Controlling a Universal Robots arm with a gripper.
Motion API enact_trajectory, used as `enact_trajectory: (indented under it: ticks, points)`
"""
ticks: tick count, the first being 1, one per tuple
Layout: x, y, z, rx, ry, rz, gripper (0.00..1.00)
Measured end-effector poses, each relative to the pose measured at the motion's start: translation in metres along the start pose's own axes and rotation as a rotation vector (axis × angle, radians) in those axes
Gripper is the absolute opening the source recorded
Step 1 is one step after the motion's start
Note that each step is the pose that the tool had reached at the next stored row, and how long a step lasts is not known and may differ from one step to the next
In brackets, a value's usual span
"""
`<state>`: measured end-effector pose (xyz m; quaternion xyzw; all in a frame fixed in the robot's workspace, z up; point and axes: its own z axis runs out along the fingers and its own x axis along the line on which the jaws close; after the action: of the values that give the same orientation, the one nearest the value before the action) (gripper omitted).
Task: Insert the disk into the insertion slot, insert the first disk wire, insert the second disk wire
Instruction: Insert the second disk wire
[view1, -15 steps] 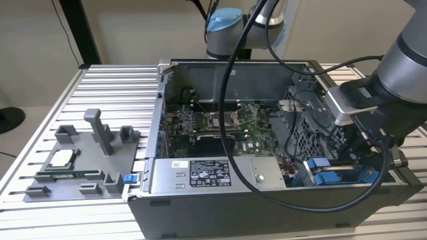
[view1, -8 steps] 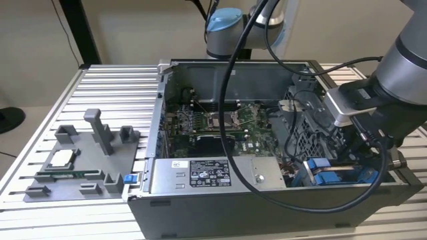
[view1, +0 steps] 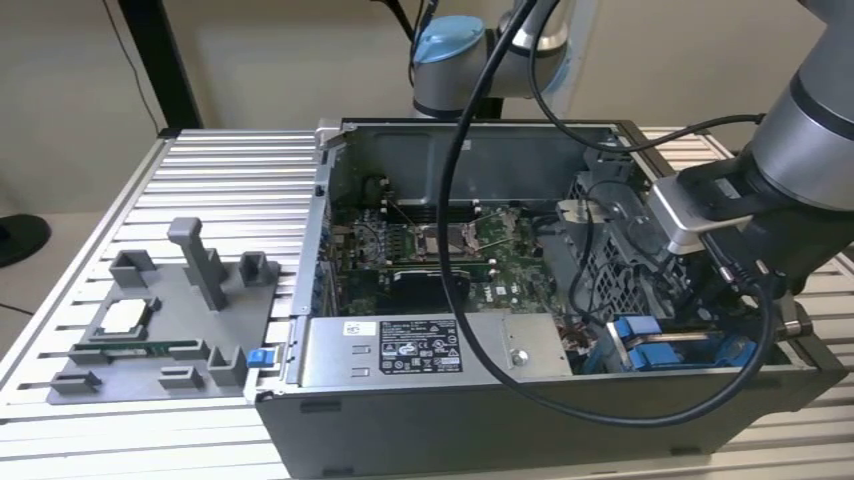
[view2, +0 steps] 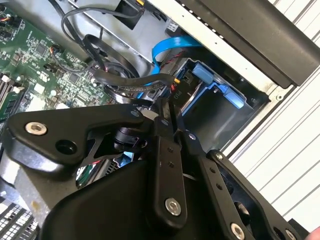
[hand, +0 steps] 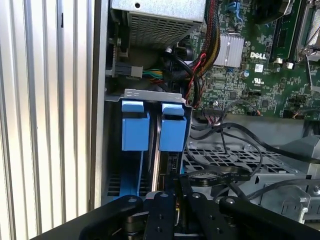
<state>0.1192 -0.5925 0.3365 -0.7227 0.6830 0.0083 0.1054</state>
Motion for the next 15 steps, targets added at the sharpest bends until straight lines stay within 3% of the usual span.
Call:
enact_trajectory:
  ticks: [7,8,11,15]
  points:
    - [0.0002,0.0002,0.0011,0.0,0.0001,0.0,0.0]
    - [0.0002,0.0002,0.0012,0.0,-0.0002,0.0,1.0]
    - [0.0,0.0,0.0,0.0001,-0.0007,0.0,1.0]
    - [-0.0026,-0.0023,-0.0163,-0.0002,-0.0002,0.0,1.0]
